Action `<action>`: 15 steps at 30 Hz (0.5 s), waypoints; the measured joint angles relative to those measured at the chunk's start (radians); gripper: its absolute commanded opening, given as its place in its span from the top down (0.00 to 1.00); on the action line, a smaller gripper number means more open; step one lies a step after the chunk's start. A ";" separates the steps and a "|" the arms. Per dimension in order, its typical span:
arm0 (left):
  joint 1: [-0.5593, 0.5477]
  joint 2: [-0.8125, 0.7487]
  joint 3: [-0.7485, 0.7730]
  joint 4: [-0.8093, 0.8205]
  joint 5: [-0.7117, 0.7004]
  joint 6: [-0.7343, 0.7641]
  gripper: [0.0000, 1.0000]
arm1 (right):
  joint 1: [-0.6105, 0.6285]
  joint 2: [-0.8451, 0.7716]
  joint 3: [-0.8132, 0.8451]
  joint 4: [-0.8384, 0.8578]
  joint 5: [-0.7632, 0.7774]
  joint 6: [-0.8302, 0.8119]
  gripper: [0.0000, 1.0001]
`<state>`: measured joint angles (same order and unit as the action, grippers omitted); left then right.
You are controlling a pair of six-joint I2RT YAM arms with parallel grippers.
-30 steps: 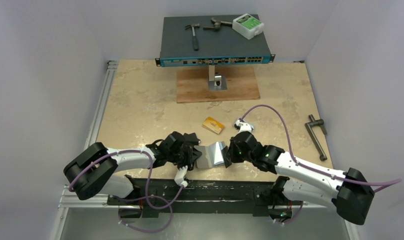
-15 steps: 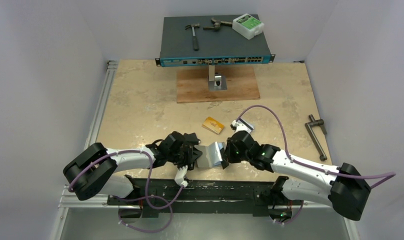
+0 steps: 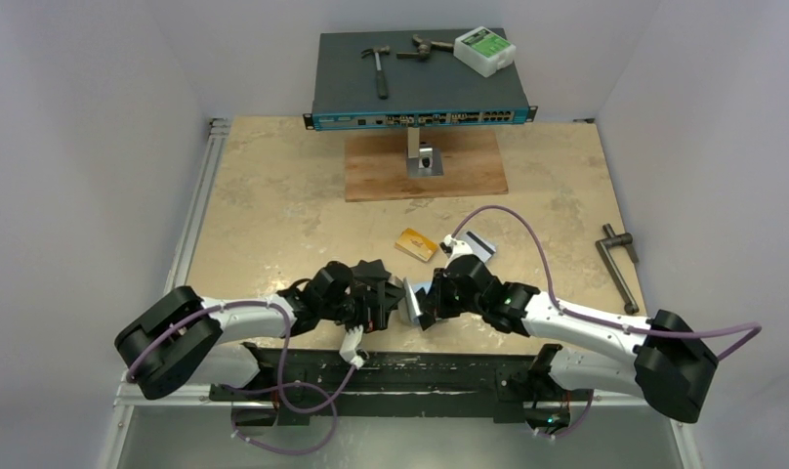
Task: Put the credit cards into the card holder
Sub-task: Insert the credit card into the card holder.
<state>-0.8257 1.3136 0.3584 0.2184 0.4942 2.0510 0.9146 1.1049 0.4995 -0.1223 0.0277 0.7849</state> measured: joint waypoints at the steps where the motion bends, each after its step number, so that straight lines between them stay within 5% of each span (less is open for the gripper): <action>1: 0.000 -0.003 -0.009 0.007 -0.002 0.000 0.00 | 0.001 0.004 0.000 0.008 -0.003 0.000 1.00; 8: -0.006 -0.073 -0.043 0.053 -0.084 -0.109 0.00 | 0.002 0.046 0.000 0.063 -0.045 -0.008 1.00; 15: -0.034 -0.121 0.108 -0.066 -0.295 -0.488 0.00 | 0.008 0.084 0.000 0.098 -0.072 -0.017 1.00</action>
<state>-0.8600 1.1927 0.4660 0.1520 0.1993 1.5635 0.9230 1.1893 0.4995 -0.0246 -0.0444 0.7677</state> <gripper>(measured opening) 0.998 0.004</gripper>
